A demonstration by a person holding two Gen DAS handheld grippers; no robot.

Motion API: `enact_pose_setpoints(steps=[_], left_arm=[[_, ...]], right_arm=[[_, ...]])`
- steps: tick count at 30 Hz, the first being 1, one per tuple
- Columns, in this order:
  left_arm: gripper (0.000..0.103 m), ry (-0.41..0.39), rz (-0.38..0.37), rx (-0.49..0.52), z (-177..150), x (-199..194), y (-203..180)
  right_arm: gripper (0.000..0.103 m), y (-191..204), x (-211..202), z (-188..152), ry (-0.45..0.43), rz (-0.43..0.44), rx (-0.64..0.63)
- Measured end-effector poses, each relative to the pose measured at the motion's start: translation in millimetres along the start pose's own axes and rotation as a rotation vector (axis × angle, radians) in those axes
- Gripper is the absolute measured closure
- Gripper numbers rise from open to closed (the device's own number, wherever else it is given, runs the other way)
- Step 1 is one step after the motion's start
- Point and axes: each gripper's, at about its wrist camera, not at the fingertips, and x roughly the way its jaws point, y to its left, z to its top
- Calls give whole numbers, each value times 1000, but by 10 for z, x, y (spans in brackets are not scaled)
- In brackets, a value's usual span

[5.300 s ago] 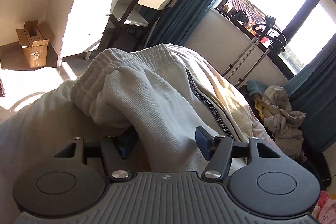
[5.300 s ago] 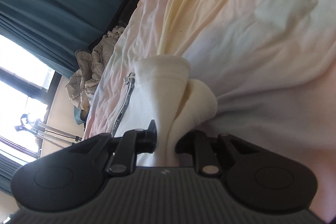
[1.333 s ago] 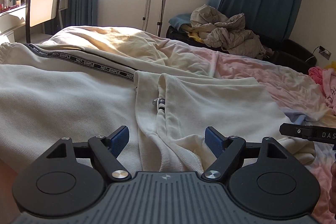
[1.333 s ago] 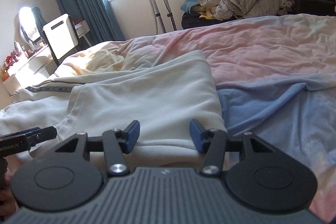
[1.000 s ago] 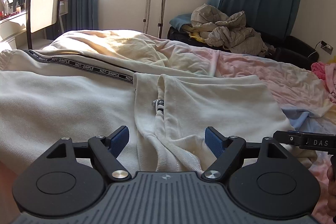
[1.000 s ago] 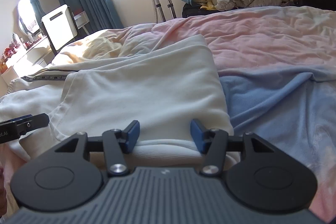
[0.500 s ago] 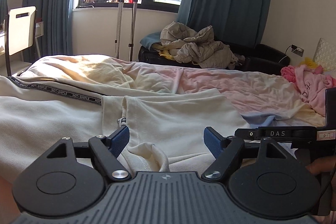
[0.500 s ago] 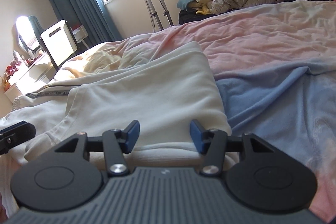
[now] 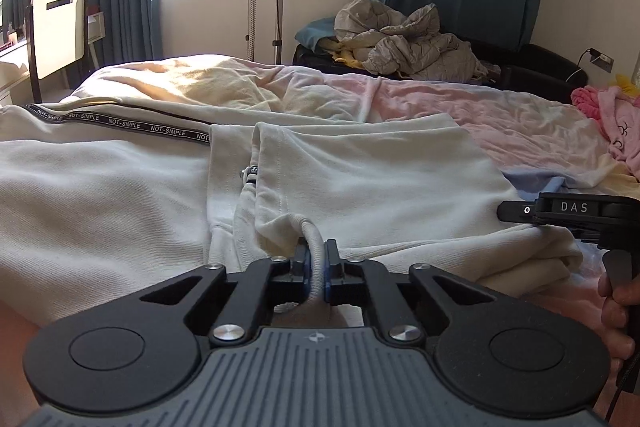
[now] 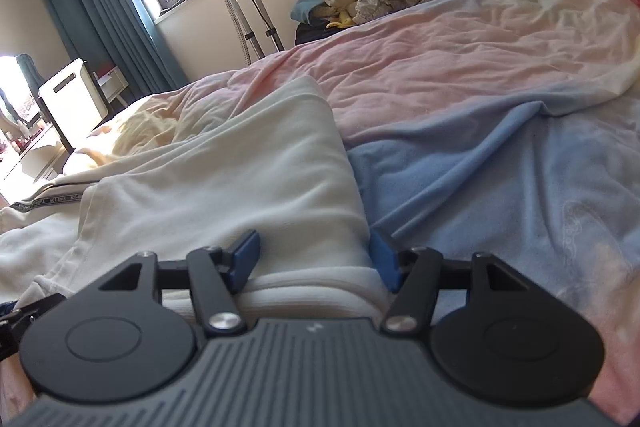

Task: Fold clothes
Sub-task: 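Pinch the drawstring with the left gripper while the right gripper presses the fold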

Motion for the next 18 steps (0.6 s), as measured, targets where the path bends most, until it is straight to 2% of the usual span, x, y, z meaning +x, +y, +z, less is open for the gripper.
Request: enact_pose_setpoints(steps=[2, 6, 11, 15, 18], left_arm=[[97, -33, -20, -75, 58, -67, 115], [97, -101, -53, -102, 190, -287, 179], [97, 63, -7, -103, 49, 60, 239], [96, 71, 12, -63, 3, 130, 187], [95, 56, 9, -66, 3, 101, 192]], right_arm=[[40, -12, -21, 7, -2, 12, 11], [38, -22, -63, 14, -6, 36, 31], [30, -27, -1, -10, 19, 48, 22], [28, -159, 101, -61, 68, 112, 106], [27, -163, 108, -69, 76, 123, 119]])
